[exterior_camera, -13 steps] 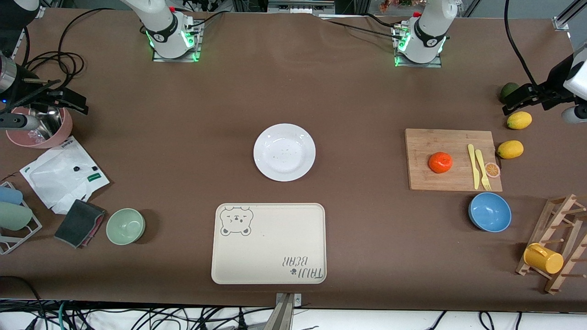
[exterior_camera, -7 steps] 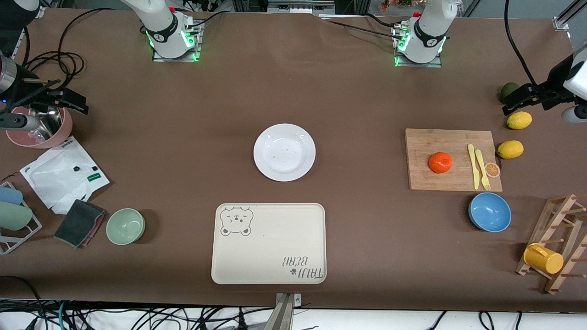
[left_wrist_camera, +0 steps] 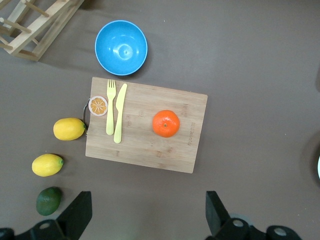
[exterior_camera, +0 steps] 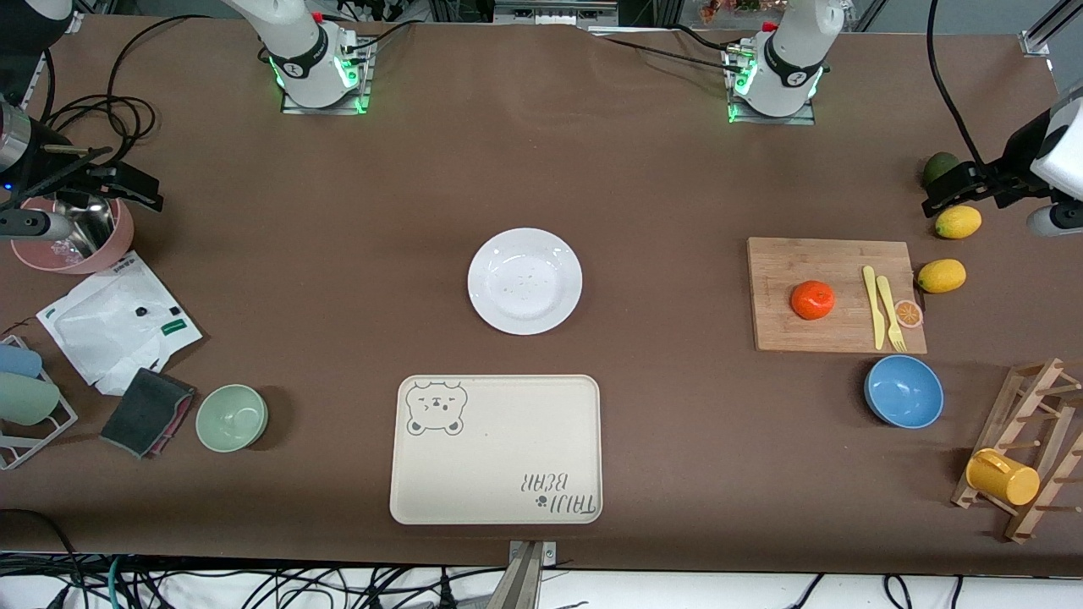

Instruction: Place orange and plate with both arms

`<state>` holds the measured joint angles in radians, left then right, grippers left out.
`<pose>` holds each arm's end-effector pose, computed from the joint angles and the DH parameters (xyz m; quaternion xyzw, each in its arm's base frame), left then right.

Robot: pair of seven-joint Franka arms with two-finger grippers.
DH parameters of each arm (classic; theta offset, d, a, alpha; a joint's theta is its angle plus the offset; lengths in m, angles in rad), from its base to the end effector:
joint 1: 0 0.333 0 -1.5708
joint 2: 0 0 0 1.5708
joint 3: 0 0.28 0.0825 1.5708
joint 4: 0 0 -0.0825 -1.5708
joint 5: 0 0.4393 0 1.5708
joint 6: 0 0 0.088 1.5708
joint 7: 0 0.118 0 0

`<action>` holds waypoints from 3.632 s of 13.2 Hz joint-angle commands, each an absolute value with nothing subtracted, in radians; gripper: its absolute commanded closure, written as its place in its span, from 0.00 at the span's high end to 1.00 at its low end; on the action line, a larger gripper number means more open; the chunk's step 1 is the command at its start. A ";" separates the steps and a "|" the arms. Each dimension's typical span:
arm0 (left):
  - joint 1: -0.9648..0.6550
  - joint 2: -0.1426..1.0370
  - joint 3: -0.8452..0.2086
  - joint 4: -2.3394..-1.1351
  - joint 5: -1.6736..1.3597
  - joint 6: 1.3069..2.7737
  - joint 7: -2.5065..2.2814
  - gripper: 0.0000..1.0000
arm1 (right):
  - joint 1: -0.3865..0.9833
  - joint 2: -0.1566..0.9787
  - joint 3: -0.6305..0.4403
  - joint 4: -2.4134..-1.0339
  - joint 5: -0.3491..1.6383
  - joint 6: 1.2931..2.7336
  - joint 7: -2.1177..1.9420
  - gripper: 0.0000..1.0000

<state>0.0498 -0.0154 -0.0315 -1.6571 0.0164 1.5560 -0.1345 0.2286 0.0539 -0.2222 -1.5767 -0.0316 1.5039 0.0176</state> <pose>0.5997 0.0128 0.5403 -0.9961 -0.0760 0.0423 0.0109 0.6130 0.0026 0.5370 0.9978 -0.0059 -0.0624 0.0225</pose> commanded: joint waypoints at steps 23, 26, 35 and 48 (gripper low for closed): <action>0.046 0.132 -0.044 -1.914 0.009 1.933 -0.080 1.00 | 0.230 0.044 -0.222 -1.580 -0.034 1.489 0.028 1.00; 0.043 0.150 -0.055 -2.107 0.012 2.231 -0.078 1.00 | 0.230 0.044 -0.222 -1.580 -0.034 1.488 0.028 1.00; 0.048 0.276 -0.094 -2.227 0.253 2.444 -0.069 1.00 | 0.229 0.044 -0.222 -1.580 -0.032 1.488 0.028 1.00; 0.097 0.379 -0.094 -2.235 0.268 2.525 -0.060 0.48 | 0.229 0.044 -0.222 -1.580 -0.032 1.488 0.028 1.00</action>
<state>0.0642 0.3558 -0.0922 -2.2305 0.2384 2.4944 -0.0753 0.2282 0.0542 -0.2229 -1.5768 -0.0316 1.4985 0.0177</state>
